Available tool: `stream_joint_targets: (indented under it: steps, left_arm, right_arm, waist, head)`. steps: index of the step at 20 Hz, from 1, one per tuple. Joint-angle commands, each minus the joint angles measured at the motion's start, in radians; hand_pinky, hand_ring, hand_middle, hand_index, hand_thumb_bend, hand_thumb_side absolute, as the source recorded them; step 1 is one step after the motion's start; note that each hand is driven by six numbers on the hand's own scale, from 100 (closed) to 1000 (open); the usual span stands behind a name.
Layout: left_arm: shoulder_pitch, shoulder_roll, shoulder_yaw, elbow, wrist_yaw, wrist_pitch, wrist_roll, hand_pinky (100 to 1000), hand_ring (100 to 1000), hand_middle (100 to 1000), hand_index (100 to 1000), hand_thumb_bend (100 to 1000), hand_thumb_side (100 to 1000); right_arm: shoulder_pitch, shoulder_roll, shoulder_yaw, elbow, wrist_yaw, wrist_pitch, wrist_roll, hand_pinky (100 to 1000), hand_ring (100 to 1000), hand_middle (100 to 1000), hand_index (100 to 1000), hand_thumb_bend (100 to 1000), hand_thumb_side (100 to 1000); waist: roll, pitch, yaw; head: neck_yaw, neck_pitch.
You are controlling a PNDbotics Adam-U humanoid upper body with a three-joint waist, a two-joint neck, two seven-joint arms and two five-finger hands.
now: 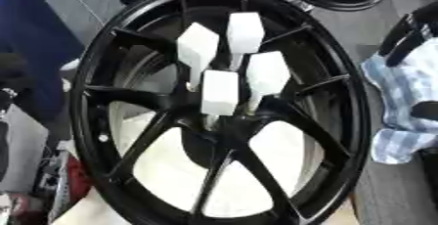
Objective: Pull the pin out of the wheel hub.
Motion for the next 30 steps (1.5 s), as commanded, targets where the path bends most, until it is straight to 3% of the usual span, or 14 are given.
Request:
stream_joint_targets:
  steps: [1, 7, 15, 21, 27, 30]
  left_arm:
    - [-0.008, 0.015, -0.005, -0.015, 0.0, 0.001, -0.004, 805, 931, 693, 824, 100, 764]
    - [-0.013, 0.018, -0.009, -0.015, 0.004, 0.005, -0.007, 805, 931, 693, 823, 100, 764]
    - [-0.023, 0.022, -0.01, -0.015, 0.01, 0.01, -0.012, 804, 930, 693, 823, 100, 764]
    - [-0.029, 0.024, -0.01, -0.015, 0.011, 0.016, -0.012, 803, 930, 693, 823, 100, 766]
    - [-0.034, 0.024, -0.011, -0.015, 0.01, 0.02, -0.015, 802, 931, 693, 822, 100, 766]
    - [-0.037, 0.023, -0.012, -0.015, 0.008, 0.02, -0.016, 802, 931, 693, 823, 100, 766]
  right_arm:
    - [-0.042, -0.009, 0.007, -0.012, -0.041, 0.041, -0.006, 763, 761, 709, 704, 447, 292]
    - [-0.134, 0.029, 0.055, -0.012, -0.107, 0.171, -0.009, 756, 757, 706, 707, 489, 284]
    - [-0.205, 0.082, 0.104, -0.012, -0.093, 0.311, 0.049, 763, 776, 730, 744, 546, 250]
    - [-0.224, 0.105, 0.122, -0.012, -0.079, 0.358, 0.103, 749, 760, 735, 792, 580, 194]
    - [-0.229, 0.123, 0.13, -0.012, -0.091, 0.396, 0.132, 719, 720, 781, 802, 585, 187]
    - [-0.23, 0.129, 0.131, -0.012, -0.095, 0.422, 0.134, 728, 741, 781, 801, 586, 183]
  waist:
    - [-0.002, -0.02, 0.006]
    - [-0.013, -0.023, 0.03]
    - [-0.031, -0.021, 0.067]
    - [-0.04, -0.02, 0.076]
    - [-0.048, -0.015, 0.088]
    - [-0.051, -0.011, 0.094]
  head:
    - [-0.014, -0.009]
    - [-0.033, -0.009]
    - [-0.054, -0.006]
    - [-0.058, 0.004]
    - [-0.061, 0.006]
    - [-0.064, 0.003]
